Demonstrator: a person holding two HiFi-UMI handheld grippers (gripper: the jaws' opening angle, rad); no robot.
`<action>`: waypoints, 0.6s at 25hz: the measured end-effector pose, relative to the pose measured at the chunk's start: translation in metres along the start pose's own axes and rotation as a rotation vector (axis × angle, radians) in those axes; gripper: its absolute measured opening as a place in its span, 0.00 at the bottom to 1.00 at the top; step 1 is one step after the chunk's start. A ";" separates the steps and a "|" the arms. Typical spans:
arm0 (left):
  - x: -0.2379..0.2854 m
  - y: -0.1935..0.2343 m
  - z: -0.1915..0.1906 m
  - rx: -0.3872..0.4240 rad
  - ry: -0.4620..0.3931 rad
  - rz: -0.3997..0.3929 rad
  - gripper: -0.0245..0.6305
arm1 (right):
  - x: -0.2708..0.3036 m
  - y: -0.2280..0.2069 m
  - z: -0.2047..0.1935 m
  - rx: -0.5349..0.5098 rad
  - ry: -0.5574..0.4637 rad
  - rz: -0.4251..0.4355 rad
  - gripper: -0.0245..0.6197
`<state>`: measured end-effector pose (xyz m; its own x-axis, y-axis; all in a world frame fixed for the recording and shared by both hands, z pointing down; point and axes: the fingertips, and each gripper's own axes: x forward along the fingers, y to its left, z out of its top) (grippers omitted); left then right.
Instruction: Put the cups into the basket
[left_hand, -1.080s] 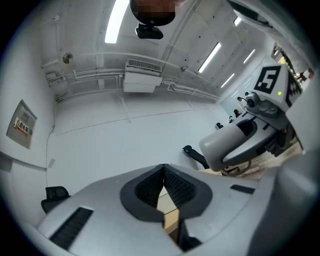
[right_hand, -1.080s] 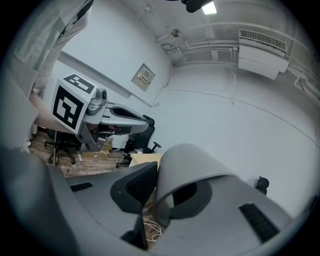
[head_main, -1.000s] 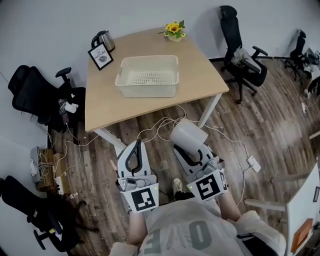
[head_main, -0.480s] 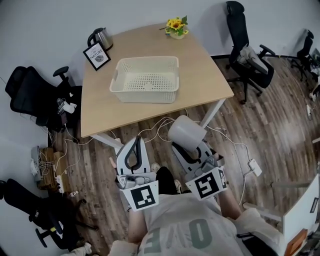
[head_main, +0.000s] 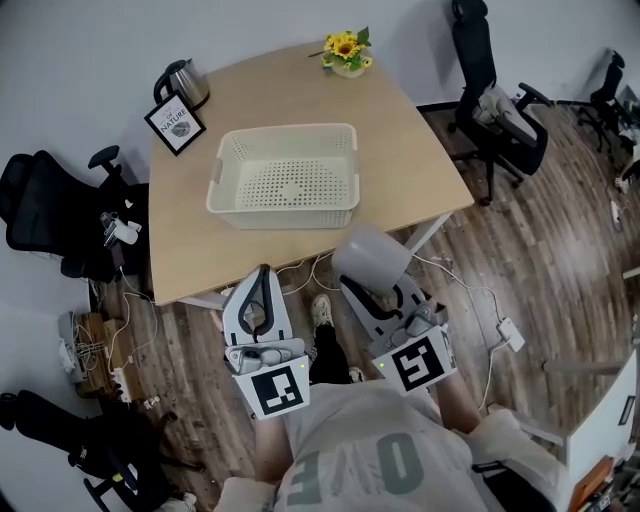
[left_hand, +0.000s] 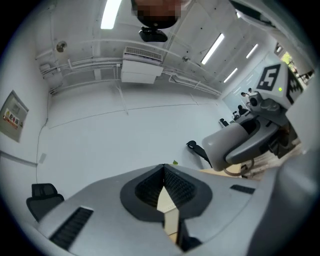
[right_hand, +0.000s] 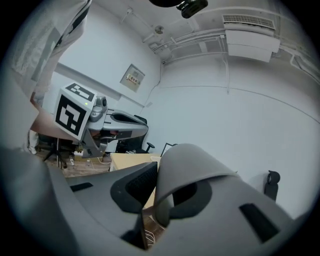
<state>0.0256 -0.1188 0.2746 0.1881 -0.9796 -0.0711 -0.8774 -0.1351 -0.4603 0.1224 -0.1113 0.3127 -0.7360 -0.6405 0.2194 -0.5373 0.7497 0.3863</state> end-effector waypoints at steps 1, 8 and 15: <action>0.010 0.006 -0.003 -0.012 0.002 0.000 0.05 | 0.009 -0.007 -0.002 -0.008 0.008 -0.004 0.13; 0.090 0.051 -0.014 0.074 -0.057 0.003 0.05 | 0.082 -0.057 0.003 -0.052 0.066 -0.047 0.13; 0.173 0.100 -0.032 0.044 -0.111 -0.004 0.05 | 0.159 -0.113 0.012 -0.101 0.077 -0.086 0.13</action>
<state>-0.0437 -0.3065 0.2442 0.2417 -0.9561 -0.1659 -0.8570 -0.1301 -0.4987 0.0609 -0.2956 0.2934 -0.6530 -0.7154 0.2484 -0.5498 0.6735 0.4941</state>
